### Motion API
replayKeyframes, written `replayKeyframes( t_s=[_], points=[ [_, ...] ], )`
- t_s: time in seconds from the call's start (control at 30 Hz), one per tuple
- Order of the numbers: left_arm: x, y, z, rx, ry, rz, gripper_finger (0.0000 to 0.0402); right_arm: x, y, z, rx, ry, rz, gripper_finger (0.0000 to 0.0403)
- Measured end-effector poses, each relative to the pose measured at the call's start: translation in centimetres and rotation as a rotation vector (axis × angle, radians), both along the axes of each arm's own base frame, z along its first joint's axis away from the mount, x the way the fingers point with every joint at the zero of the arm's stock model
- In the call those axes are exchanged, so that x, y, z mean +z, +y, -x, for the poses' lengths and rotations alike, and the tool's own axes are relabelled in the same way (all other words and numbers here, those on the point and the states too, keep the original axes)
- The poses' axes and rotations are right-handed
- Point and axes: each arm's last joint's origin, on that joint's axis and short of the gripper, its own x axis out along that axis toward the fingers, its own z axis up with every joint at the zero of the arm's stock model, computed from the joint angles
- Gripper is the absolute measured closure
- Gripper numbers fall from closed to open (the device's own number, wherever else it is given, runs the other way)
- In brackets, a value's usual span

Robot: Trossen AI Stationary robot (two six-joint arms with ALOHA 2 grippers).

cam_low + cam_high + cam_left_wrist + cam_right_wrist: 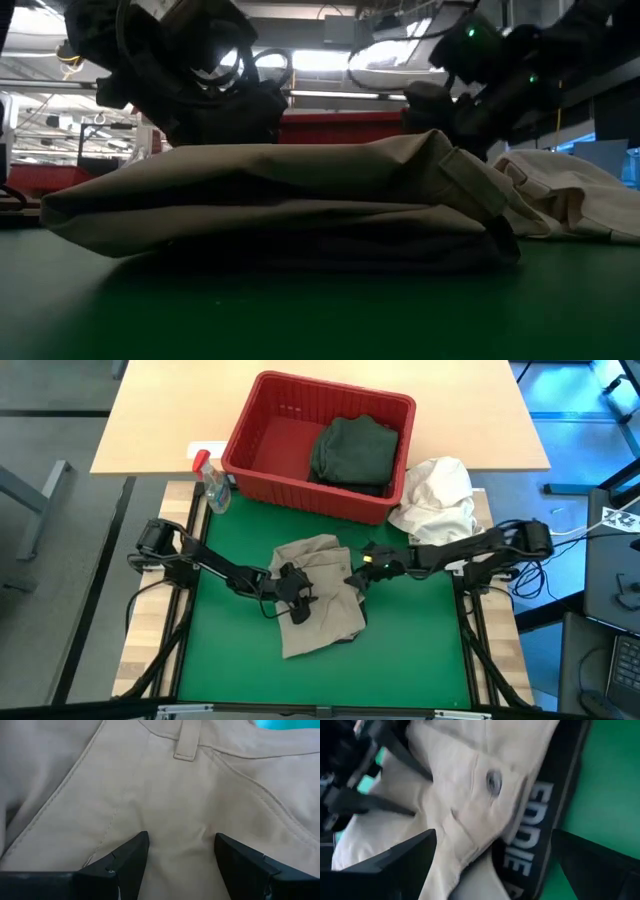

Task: Fold Laundry from Bin
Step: Put the stacked shorts into the red laundry bin

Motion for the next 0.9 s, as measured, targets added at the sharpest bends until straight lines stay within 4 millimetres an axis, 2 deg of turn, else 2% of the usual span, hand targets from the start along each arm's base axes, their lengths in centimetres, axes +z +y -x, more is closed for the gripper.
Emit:
replayKeyframes(
  t_s=[0.2, 0.33, 0.53, 0.67, 0.9],
  points=[
    [-0.7, 0.0, -0.1, 0.007, 0.016, -0.018, 0.0176, -2.8, 0.0, -0.8, 0.001, 0.067, -0.035, 0.0007],
    [-0.7, 0.0, -0.1, 0.008, 0.015, -0.021, 0.0176, -3.4, 0.0, -0.9, -0.013, 0.093, -0.049, 0.0005],
    [-0.7, 0.0, -0.1, 0.009, 0.016, -0.026, 0.0176, -3.1, 0.1, -0.9, -0.001, 0.076, -0.065, 0.0013],
    [-0.7, -0.1, -0.1, -0.003, 0.014, -0.043, 0.0176, -3.4, -0.1, -0.7, -0.038, 0.124, -0.077, 0.0013],
    [-0.7, -0.1, -0.1, -0.008, 0.017, -0.05, 0.0176, -5.6, 0.0, -1.2, -0.02, 0.151, -0.129, 0.0013]
  ],
)
